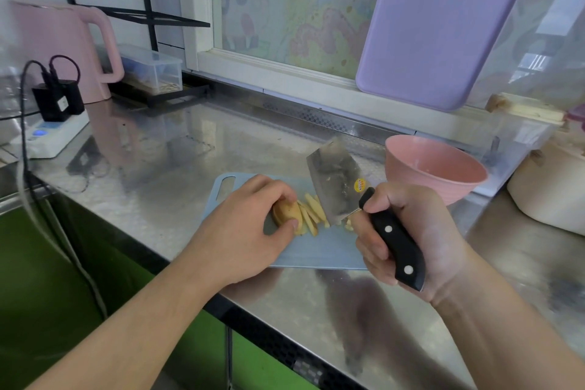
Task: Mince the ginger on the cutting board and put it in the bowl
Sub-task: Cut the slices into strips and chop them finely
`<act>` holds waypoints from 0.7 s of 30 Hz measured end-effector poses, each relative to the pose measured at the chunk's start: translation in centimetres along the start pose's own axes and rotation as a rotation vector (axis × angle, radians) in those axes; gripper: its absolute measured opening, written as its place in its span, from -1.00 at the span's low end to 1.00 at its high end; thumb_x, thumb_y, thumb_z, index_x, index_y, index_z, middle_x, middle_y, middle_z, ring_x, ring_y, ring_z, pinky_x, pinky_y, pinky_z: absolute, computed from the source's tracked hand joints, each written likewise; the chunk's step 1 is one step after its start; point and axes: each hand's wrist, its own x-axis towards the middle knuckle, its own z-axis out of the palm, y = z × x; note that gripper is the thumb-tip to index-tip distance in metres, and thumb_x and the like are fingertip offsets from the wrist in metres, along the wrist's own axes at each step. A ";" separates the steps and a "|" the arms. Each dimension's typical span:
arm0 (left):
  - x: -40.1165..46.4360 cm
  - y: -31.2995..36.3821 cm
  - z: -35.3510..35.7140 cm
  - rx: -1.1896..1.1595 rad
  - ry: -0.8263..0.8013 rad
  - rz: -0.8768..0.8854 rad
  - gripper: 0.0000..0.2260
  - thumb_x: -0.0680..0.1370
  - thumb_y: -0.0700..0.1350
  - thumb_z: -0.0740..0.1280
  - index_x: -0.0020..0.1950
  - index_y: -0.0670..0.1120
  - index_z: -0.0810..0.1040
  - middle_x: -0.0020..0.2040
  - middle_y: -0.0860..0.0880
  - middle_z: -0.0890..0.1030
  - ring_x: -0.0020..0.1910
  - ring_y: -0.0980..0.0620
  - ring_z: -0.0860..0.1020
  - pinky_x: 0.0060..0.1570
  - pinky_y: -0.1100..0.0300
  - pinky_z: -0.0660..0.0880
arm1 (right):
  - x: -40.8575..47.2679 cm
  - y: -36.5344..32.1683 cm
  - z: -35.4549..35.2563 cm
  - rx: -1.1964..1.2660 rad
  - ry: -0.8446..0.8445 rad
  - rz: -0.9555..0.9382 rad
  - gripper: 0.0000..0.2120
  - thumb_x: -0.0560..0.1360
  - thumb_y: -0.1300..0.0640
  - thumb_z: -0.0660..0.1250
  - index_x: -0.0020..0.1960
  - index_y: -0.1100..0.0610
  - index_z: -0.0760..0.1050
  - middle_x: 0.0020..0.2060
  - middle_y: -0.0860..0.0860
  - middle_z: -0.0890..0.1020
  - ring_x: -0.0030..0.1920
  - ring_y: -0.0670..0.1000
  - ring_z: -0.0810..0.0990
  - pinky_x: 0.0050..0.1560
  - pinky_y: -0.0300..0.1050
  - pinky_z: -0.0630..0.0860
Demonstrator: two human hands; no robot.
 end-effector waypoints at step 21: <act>0.4 -0.4 0.3 -0.069 0.078 -0.016 -0.91 0.56 0.00 0.45 -0.08 0.15 0.56 -0.02 0.20 0.56 0.03 0.14 0.60 0.11 0.04 0.60 | -0.9 -0.2 2.5 -0.290 0.070 -0.228 -0.52 0.67 0.15 0.20 -0.44 0.12 0.43 -0.60 0.21 0.38 -0.68 0.06 0.31 -0.56 -0.24 0.21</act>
